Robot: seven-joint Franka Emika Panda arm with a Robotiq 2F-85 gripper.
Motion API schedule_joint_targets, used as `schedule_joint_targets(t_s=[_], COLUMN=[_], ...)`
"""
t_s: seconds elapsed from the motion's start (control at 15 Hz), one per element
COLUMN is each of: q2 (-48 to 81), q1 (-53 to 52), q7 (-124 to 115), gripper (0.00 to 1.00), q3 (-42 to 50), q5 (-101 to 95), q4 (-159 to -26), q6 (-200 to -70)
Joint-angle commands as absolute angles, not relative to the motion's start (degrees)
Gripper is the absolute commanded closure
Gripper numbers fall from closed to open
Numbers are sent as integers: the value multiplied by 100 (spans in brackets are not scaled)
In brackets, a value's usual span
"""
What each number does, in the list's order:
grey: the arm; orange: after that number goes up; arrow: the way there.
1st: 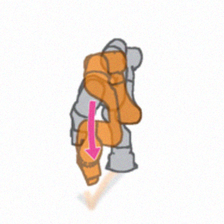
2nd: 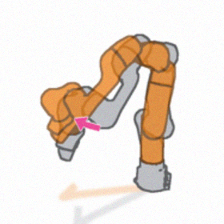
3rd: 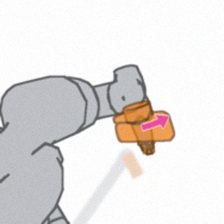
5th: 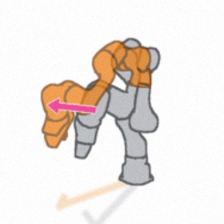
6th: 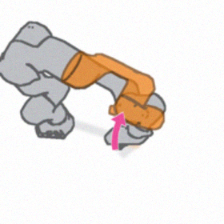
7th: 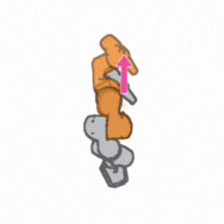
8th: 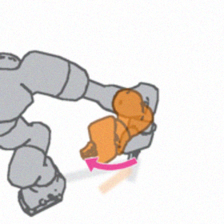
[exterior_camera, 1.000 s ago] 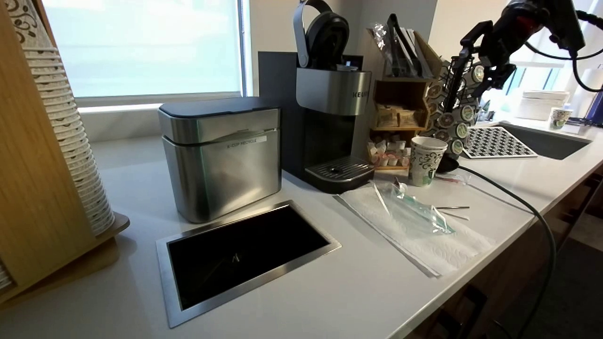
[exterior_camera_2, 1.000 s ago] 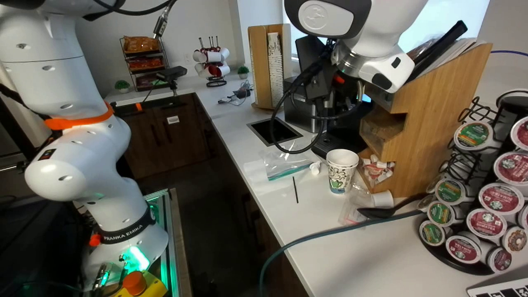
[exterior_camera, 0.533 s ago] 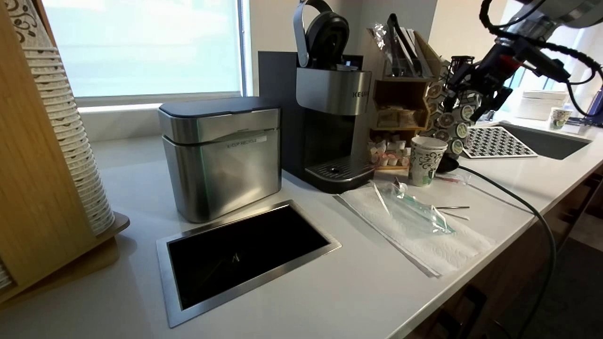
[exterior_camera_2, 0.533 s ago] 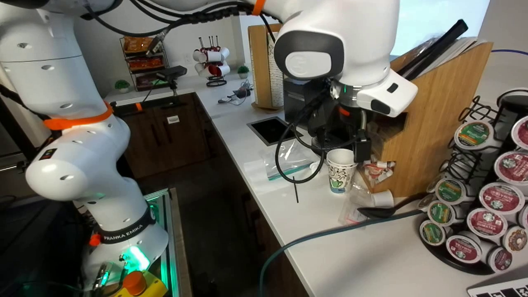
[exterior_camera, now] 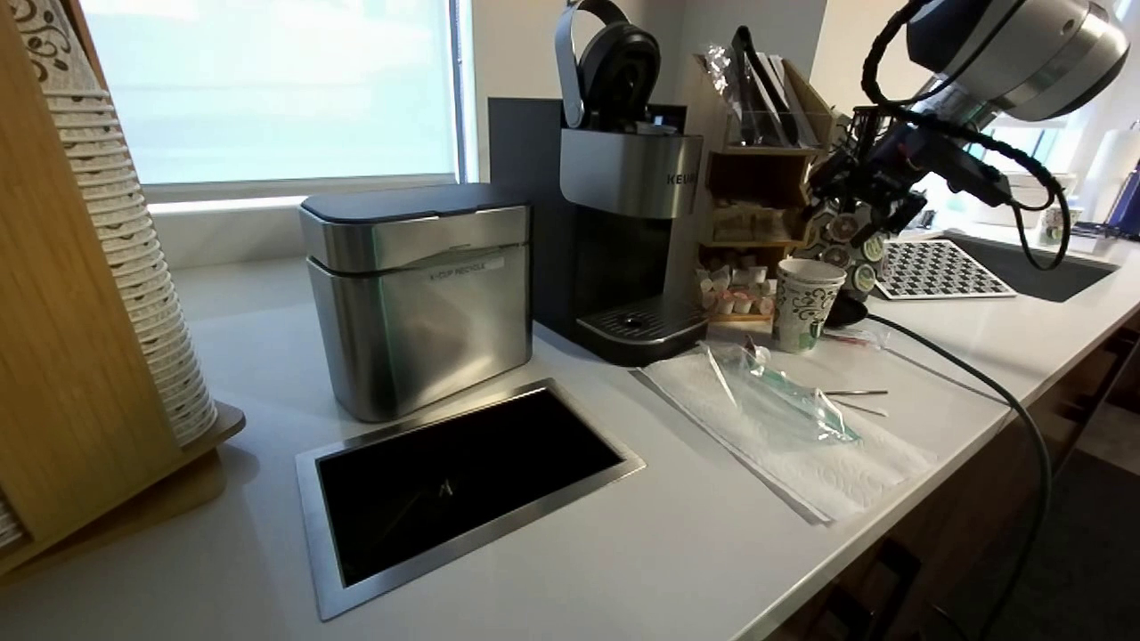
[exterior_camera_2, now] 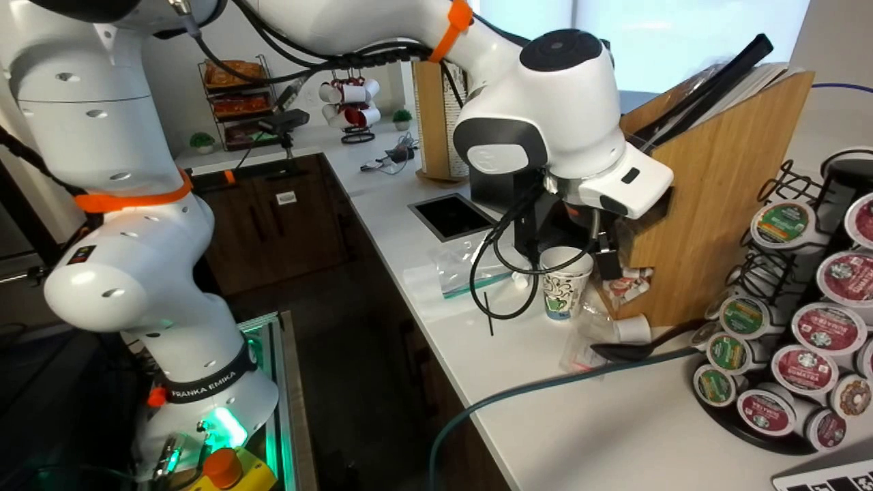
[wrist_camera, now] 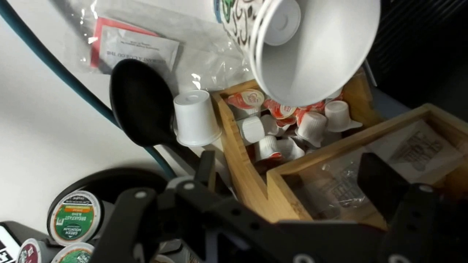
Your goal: Put the coffee pods from the counter inside the two stacked coffee cups.
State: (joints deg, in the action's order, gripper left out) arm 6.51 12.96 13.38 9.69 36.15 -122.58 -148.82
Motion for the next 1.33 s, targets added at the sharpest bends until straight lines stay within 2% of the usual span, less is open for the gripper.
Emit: schedule_joint_targets(t_s=[0.0,0.33,0.6,1.0,1.27], q2=[644,679,710,1248,1550], q1=[1327,1376,1425,1427,1477], q7=[1315,696,861,396,632], gripper=[0,0,0,0,0], q3=[943,1158,1108,1188,1037], q5=[3598,2510,2646,1866,2042], q4=[-12255,-12425,-12357,-12014,-11841], q6=[-14877,-14863,-14878,-14733,-15123])
